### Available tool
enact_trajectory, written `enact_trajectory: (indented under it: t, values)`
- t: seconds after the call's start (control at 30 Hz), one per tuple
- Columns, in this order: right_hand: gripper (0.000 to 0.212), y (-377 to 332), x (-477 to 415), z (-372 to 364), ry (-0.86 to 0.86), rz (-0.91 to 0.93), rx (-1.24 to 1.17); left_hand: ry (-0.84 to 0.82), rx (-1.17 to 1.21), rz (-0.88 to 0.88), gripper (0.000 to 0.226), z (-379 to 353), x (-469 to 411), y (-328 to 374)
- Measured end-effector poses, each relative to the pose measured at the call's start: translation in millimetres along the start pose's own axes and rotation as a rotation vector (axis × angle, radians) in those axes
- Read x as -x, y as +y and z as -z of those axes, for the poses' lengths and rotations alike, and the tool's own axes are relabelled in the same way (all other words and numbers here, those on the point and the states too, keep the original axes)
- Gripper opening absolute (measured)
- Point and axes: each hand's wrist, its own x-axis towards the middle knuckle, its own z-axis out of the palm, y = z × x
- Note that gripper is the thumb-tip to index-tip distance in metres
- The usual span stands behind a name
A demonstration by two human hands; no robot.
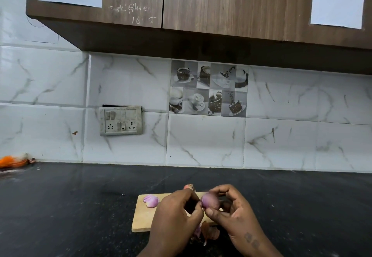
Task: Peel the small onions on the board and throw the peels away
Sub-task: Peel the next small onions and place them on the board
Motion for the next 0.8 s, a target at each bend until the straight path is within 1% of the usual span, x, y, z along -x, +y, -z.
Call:
enact_trajectory:
  t: [0.13,0.3,0.43,0.57,0.67,0.8]
  values:
    - [0.038,-2,1,-2,-0.010,0.002,-0.009,0.011,-0.016,0.004,0.011,0,0,0]
    - [0.034,-5,2,-1,-0.007,0.007,-0.027,0.034,-0.040,0.002,0.014,0,1,6]
    - [0.054,-8,4,-2,-0.038,-0.017,-0.079,0.069,-0.041,0.127,0.026,5,0,4]
    - [0.059,-8,2,-4,-0.050,-0.020,-0.139,0.042,-0.113,0.193,0.024,6,0,4]
    - [0.056,-10,2,-4,-0.038,-0.031,-0.199,0.024,-0.163,0.229,0.020,4,-1,7]
    - [0.069,-14,0,-3,-0.030,-0.037,-0.159,-0.005,-0.187,0.252,0.021,4,-2,13]
